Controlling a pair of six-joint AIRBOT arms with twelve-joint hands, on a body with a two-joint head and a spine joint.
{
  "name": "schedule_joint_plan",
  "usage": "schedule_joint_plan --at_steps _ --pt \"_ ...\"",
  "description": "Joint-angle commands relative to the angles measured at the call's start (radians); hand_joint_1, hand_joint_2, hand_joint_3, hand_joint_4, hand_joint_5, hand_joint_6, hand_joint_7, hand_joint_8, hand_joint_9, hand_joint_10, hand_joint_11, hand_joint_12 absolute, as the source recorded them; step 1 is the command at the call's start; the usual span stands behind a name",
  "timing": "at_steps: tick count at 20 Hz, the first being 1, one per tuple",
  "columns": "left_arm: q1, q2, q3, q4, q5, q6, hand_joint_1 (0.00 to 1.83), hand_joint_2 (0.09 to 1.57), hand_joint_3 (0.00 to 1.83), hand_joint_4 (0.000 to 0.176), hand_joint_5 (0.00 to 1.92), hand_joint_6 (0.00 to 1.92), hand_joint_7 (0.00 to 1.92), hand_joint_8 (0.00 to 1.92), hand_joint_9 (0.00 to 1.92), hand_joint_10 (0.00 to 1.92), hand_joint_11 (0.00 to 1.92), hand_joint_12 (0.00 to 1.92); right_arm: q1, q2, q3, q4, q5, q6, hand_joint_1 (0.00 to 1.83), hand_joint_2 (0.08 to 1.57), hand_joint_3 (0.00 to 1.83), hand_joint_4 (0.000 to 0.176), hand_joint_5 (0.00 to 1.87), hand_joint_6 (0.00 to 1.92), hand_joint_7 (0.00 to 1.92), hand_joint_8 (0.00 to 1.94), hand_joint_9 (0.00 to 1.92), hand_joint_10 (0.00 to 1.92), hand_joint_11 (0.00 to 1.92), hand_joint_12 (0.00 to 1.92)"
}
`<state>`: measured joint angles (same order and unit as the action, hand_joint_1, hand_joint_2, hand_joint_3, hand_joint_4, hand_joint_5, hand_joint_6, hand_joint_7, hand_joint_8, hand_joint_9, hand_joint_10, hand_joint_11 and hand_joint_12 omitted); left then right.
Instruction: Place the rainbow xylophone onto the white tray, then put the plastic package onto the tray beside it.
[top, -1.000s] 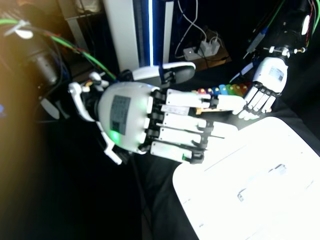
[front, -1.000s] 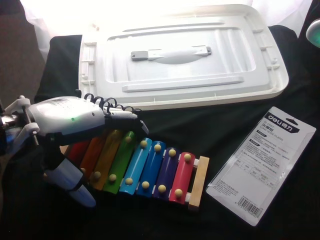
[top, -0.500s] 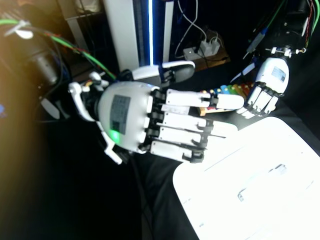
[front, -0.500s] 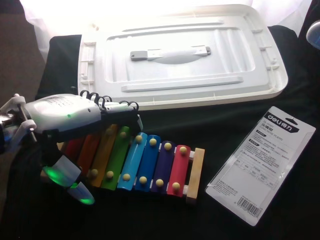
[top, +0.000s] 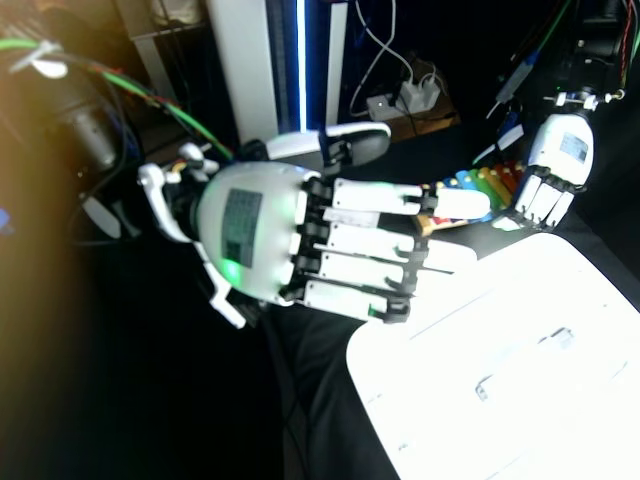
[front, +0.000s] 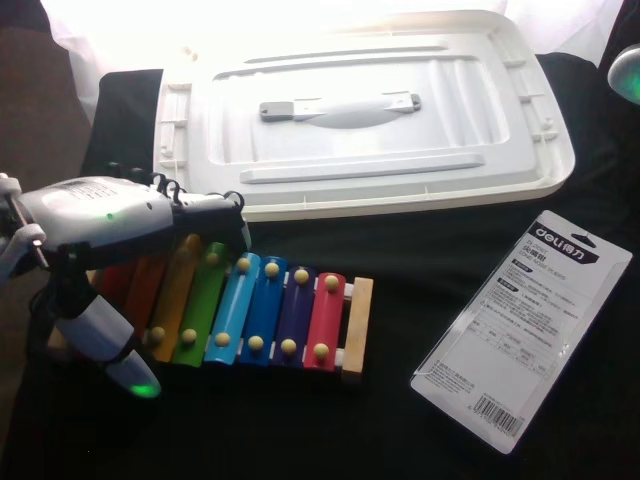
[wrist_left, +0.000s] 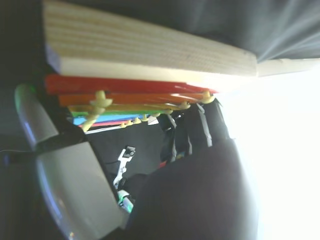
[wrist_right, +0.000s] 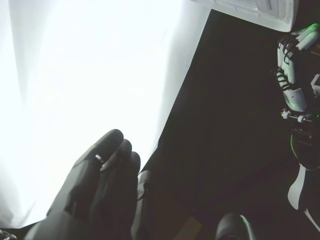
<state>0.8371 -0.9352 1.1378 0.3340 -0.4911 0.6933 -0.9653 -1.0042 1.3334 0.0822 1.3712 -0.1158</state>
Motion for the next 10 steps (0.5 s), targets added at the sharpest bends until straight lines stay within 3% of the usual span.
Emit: schedule_joint_plan --at_steps 1,2,3,4,5,6,7,8,10 --pt "-0.010 0.016 0.006 -0.030 -0.065 0.026 1.31 1.10 0.00 0.061 0.23 1.36 0.30 1.50 0.42 1.63 0.42 1.83 0.004 0.000 0.000 0.031 0.116 0.010 0.57 0.96 0.00 0.111 0.31 0.00 0.38 0.00 0.42 0.00 0.17 0.93" --pt "-0.010 0.020 0.006 -0.050 -0.076 0.039 1.31 1.09 0.00 0.050 0.28 1.34 0.34 1.47 0.44 1.60 0.43 1.76 0.004 0.000 0.000 0.031 0.116 0.009 0.56 0.95 0.00 0.123 0.32 0.01 0.39 0.00 0.43 0.00 0.19 0.93" --pt "-0.010 0.025 0.006 -0.071 -0.087 0.052 1.31 1.20 0.01 0.018 0.30 1.37 0.64 1.46 0.46 1.65 0.47 1.78 0.004 0.000 0.000 0.031 0.116 0.009 0.57 0.94 0.00 0.121 0.32 0.01 0.40 0.01 0.43 0.00 0.19 0.93" --pt "-0.012 0.028 0.007 -0.091 -0.097 0.064 1.32 1.21 0.00 0.012 0.32 1.38 0.71 1.42 0.50 1.65 0.52 1.76 0.004 0.000 0.001 0.031 0.116 0.009 0.56 0.94 0.00 0.119 0.32 0.00 0.40 0.00 0.43 0.00 0.20 0.93" --pt "-0.014 0.030 0.008 -0.103 -0.105 0.074 1.35 1.08 0.00 0.000 0.34 1.36 0.49 1.51 0.53 1.69 0.57 1.81 0.004 -0.001 0.001 0.031 0.116 0.009 0.55 0.94 0.00 0.127 0.32 0.00 0.39 0.00 0.43 0.00 0.20 0.93" --pt "-0.016 0.030 0.009 -0.112 -0.111 0.079 1.33 1.18 0.01 0.002 0.30 1.46 0.70 1.43 0.54 1.73 0.57 1.86 0.003 -0.001 0.002 0.031 0.116 0.009 0.55 0.94 0.00 0.120 0.32 0.00 0.38 0.00 0.42 0.00 0.19 0.92" --pt "-0.017 0.030 0.012 -0.122 -0.118 0.083 1.37 1.08 0.00 0.017 0.27 1.46 0.47 1.53 0.52 1.74 0.55 1.86 0.003 -0.001 0.002 0.031 0.116 0.009 0.56 0.93 0.00 0.112 0.32 0.00 0.38 0.00 0.42 0.00 0.19 0.92" --pt "-0.018 0.030 0.012 -0.135 -0.126 0.090 1.39 1.04 0.00 0.024 0.31 1.45 0.43 1.65 0.54 1.80 0.57 1.90 0.002 -0.002 0.003 0.031 0.116 0.009 0.56 0.92 0.00 0.117 0.32 0.00 0.39 0.00 0.43 0.00 0.19 0.92" --pt "-0.018 0.030 0.013 -0.168 -0.144 0.112 1.34 1.05 0.00 0.025 0.28 1.42 0.39 1.73 0.54 1.86 0.56 1.92 0.002 -0.002 0.003 0.031 0.116 0.009 0.57 0.94 0.00 0.105 0.32 0.00 0.39 0.00 0.42 0.00 0.19 0.93"
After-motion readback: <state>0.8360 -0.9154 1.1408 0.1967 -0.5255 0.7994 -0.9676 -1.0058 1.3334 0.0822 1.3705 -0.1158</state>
